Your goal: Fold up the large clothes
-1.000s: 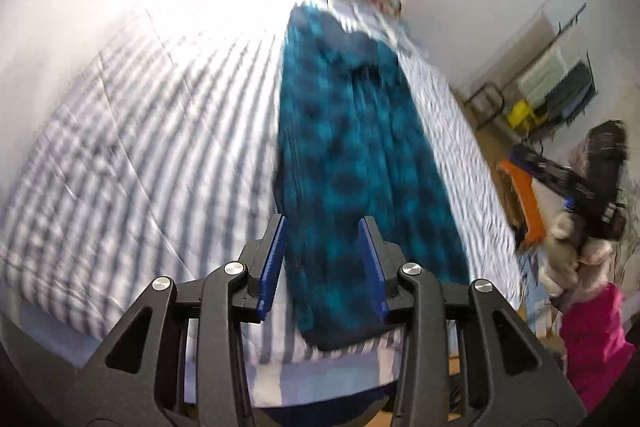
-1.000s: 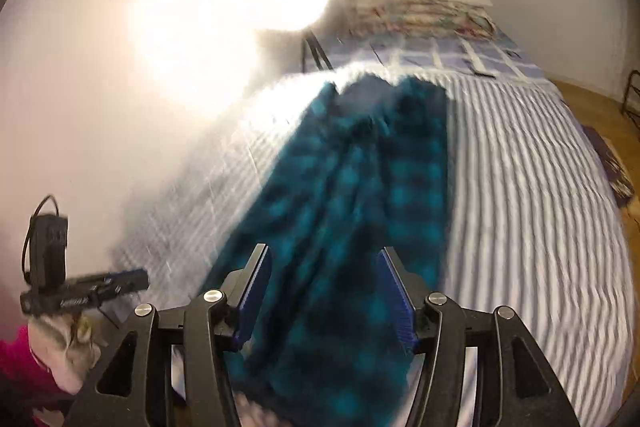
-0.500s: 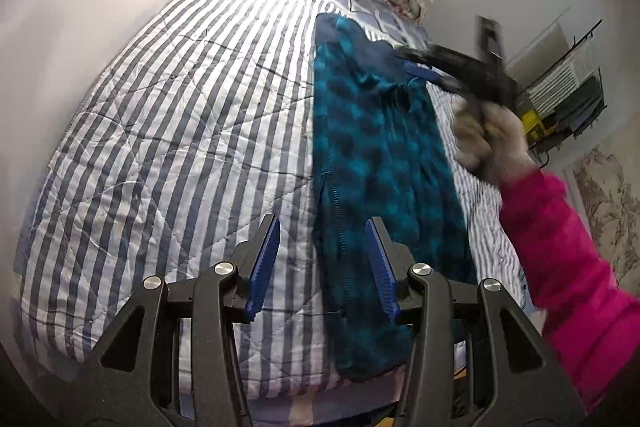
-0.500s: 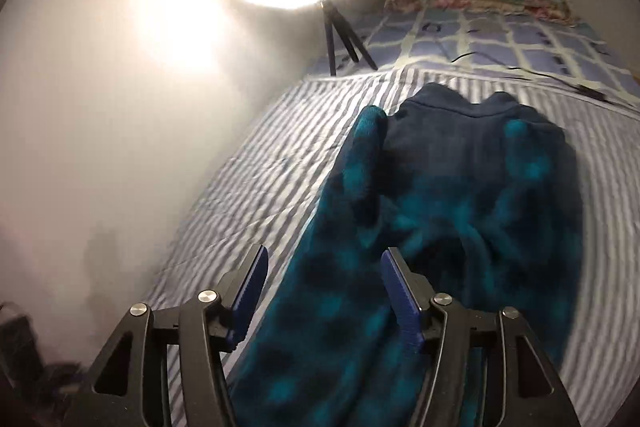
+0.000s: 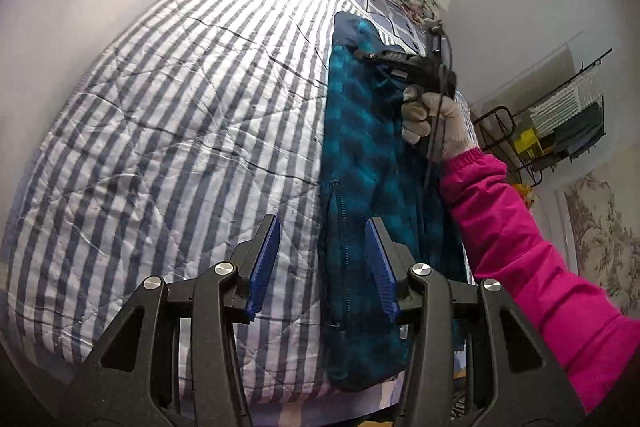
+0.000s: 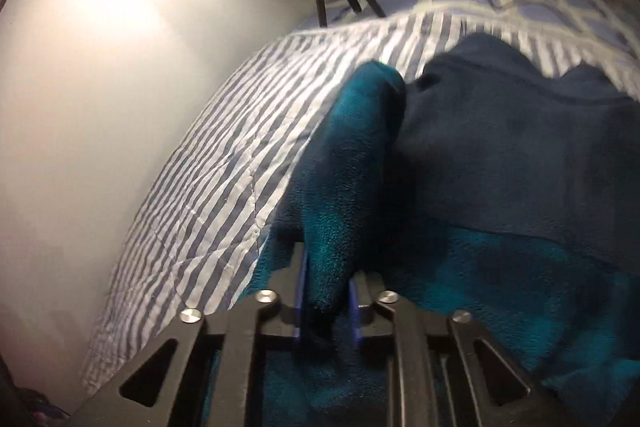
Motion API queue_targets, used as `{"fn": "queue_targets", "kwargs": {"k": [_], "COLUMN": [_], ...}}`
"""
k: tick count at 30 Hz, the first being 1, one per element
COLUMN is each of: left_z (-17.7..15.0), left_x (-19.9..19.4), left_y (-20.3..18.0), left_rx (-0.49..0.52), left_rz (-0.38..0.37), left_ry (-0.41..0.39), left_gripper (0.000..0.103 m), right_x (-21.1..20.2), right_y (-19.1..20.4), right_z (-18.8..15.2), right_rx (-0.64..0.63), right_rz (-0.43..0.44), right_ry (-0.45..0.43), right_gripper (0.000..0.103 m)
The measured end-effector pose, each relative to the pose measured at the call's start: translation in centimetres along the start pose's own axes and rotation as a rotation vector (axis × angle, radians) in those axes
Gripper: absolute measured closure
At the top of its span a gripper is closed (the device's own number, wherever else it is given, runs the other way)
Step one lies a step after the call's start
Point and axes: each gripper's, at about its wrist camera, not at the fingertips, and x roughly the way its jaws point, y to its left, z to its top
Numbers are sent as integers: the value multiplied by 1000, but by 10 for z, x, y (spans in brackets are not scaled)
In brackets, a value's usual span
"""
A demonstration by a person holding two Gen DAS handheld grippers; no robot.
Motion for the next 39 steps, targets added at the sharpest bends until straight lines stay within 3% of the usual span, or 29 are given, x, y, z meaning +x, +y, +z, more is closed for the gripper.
{"fn": "queue_targets", "kwargs": {"k": [3,5,6,7,9,14,16,17,18,19,23,26,28,29,32,39], "left_z": [-1,-2,-2,-2,-1,1,1,1,1,0,1,2,2,3,1,-5], "left_x": [0,-1,-1,-2,-2,-1,1,2,3,5,6,4,2,2,0,-9], "left_y": [-3,-5,-5,-5,-3,0,-2,-2,-4,-4,0,2,0,-1,-4,-9], "left_rx": [3,7,9,9,1,-10,-7,-4,0,1,-10,-20,-14,-12,-6,33], "left_rz": [-7,-5,-2,1,8,15,11,11,12,12,16,10,8,7,6,14], "left_ry": [0,-5,-9,-12,-18,-21,-14,-11,-7,-3,2,-2,-8,-9,-11,-30], "left_gripper": [58,58,58,58,58,58,58,58,58,58,58,58,58,58,58,58], "right_x": [-23,-12,-1,5,-1,-20,-13,-7,0,8,1,23,27,28,19,-82], "right_y": [-11,-23,-29,-32,-30,-29,-38,-42,-43,-42,-25,-53,-55,-54,-46,-12], "right_z": [-4,-7,-8,-8,-4,20,33,39,43,48,54,47,45,46,50,28], "right_rx": [57,91,110,124,127,81,117,136,143,129,5,97,96,90,70,113], "right_rz": [39,-15,-58,-58,-66,-62,-51,-46,-46,-66,-181,-272,-278,-293,-319,-182], "right_ry": [-70,-28,19,42,40,-41,-68,-64,-59,-37,-107,-32,-53,-48,-39,-158], "right_gripper": [91,85,78,77,66,39,40,46,83,97,98,100,99,96,71,71]}}
